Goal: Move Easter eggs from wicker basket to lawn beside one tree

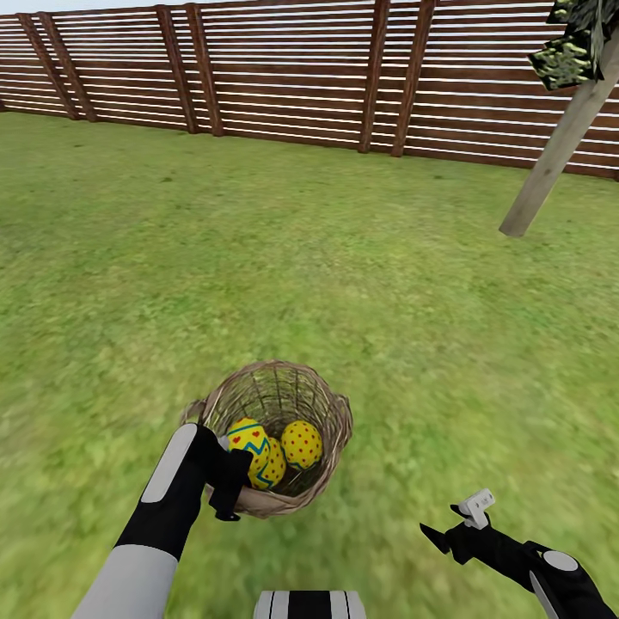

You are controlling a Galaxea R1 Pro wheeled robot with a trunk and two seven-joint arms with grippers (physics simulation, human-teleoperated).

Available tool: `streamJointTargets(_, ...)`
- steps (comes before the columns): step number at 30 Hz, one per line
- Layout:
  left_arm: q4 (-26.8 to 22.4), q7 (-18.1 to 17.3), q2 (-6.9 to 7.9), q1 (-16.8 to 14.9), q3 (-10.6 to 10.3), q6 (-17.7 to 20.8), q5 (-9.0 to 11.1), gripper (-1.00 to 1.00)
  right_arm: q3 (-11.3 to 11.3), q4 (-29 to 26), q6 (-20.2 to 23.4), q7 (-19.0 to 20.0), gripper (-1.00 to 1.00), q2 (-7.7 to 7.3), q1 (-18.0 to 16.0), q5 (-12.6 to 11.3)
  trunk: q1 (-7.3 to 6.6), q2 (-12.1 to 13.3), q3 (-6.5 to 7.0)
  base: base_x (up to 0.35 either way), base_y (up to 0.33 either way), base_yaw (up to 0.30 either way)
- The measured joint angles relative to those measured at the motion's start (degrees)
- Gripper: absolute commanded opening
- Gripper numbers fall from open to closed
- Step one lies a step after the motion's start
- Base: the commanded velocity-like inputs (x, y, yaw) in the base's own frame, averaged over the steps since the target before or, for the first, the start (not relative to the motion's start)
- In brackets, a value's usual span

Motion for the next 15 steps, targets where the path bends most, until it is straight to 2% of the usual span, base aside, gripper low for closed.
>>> streamJointTargets(13,-0.07,-0.09,-0.01,0.0,0.0,0.15,0.01,-1.0,0.01,0.0,0.0,0.0,1.0,0.0,0.0,0.0,0.0,0.0,0.0,0.0,0.0,0.0)
streamJointTargets(15,-0.08,-0.11,-0.02,-0.01,0.0,0.19,0.01,-1.0,0.04,0.03,0.0,0.0,1.0,0.0,0.0,-0.01,-0.43,0.79,0.36,0.0,0.0,0.0)
